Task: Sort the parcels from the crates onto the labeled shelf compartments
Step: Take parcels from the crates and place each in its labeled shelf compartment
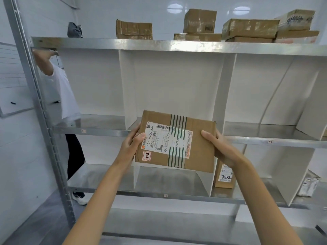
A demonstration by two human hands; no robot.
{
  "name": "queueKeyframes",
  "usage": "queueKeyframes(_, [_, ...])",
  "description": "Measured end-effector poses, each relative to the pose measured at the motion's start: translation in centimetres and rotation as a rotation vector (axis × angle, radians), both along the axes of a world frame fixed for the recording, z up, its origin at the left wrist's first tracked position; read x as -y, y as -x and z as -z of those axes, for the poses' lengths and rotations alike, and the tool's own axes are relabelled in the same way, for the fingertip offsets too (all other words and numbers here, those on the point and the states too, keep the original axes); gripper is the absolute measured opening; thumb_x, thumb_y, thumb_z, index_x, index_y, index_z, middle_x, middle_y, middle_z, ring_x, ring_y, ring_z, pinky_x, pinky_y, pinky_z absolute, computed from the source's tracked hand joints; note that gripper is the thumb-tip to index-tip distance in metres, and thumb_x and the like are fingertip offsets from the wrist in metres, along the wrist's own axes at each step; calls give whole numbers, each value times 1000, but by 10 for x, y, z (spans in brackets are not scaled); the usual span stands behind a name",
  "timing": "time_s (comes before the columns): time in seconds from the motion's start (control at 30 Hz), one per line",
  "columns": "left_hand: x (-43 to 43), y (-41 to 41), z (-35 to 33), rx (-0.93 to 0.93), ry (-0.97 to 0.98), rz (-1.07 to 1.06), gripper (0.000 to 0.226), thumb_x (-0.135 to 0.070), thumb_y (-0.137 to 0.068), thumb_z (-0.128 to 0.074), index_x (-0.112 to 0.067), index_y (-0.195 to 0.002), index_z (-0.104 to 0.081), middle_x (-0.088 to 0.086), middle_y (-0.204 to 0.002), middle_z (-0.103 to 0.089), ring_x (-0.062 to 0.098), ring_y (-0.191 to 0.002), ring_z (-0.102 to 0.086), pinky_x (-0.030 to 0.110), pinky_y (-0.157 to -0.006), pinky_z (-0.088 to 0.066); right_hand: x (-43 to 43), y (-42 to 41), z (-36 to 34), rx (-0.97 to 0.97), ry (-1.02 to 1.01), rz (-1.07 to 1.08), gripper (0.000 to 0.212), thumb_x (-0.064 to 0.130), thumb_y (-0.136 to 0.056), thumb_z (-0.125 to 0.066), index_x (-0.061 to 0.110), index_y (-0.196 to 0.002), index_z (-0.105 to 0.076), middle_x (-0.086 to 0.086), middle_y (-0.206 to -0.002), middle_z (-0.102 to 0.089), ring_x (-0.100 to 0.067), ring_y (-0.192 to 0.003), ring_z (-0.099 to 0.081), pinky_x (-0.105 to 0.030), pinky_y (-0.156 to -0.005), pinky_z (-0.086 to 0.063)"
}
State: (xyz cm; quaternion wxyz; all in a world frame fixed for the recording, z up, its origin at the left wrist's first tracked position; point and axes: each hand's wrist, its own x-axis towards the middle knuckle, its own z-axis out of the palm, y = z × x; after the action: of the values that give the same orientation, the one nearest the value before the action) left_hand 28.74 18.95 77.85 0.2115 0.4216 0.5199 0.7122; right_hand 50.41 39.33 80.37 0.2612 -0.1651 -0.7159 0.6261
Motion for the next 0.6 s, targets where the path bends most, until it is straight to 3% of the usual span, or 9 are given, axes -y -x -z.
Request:
queueKeyframes(0.07, [-2, -4, 0, 21, -13, -52, 76, -62, -70, -58, -28, -137, -44, 4, -121, -66, 20, -110, -63, 42, -92, -51, 2, 6, 6, -81, 79, 43, 70, 50, -70, -76, 31, -129, -44, -6, -126, -62, -24, -112, -63, -49, -97, -49])
queueKeyframes(0.2, [-6, -25, 25, 261, -72, -415, 93, -86, -59, -51, -29, -132, -43, -5, -133, -52, 11, -121, -49, 38, -98, -33, 9, 18, 21, -233, 218, 128, 68, 45, -73, -75, 30, -130, -41, -8, -126, -61, -28, -115, -60, -53, -91, -52])
queueKeyframes(0.3, [-16, -46, 48, 318, -30, -278, 92, -82, -58, -57, -43, -137, -32, -11, -144, -36, 14, -130, -38, 46, -105, -32, 22, 26, 30, -306, 291, 168, 59, 43, -72, -70, 33, -122, -40, -4, -121, -60, -22, -108, -61, -42, -71, -58])
queueKeyframes(0.37, [-27, -61, 51, 236, -6, -90, 98, -78, -52, -67, -56, -136, -21, -20, -142, -33, 9, -129, -38, 47, -105, -38, 33, 35, 42, -310, 307, 186, 59, 43, -71, -71, 30, -119, -38, -2, -119, -58, -19, -107, -61, -45, -75, -59])
queueKeyframes(0.43, [-35, -66, 49, 171, -18, -50, 92, -70, -54, -74, -58, -132, -26, -19, -135, -48, 2, -116, -54, 35, -93, -52, 42, 38, 58, -218, 236, 193, 64, 48, -70, -75, 28, -117, -37, 5, -117, -55, -11, -108, -59, -45, -82, -57])
queueKeyframes(0.5, [-36, -59, 49, 124, -29, -112, 81, -61, -58, -77, -53, -128, -35, -16, -125, -58, 1, -108, -60, 27, -84, -55, 46, 33, 70, -69, 106, 204, 66, 56, -66, -76, 28, -113, -38, 9, -113, -56, -2, -102, -59, -30, -81, -53])
queueKeyframes(0.6, [-30, -48, 46, -27, 1, -98, 81, -52, -66, -76, -48, -134, -32, -22, -124, -57, 1, -113, -56, 25, -85, -54, 39, 20, 82, 3, -12, 191, 59, 53, -64, -71, 30, -109, -42, 8, -113, -59, 6, -94, -61, -11, -69, -49])
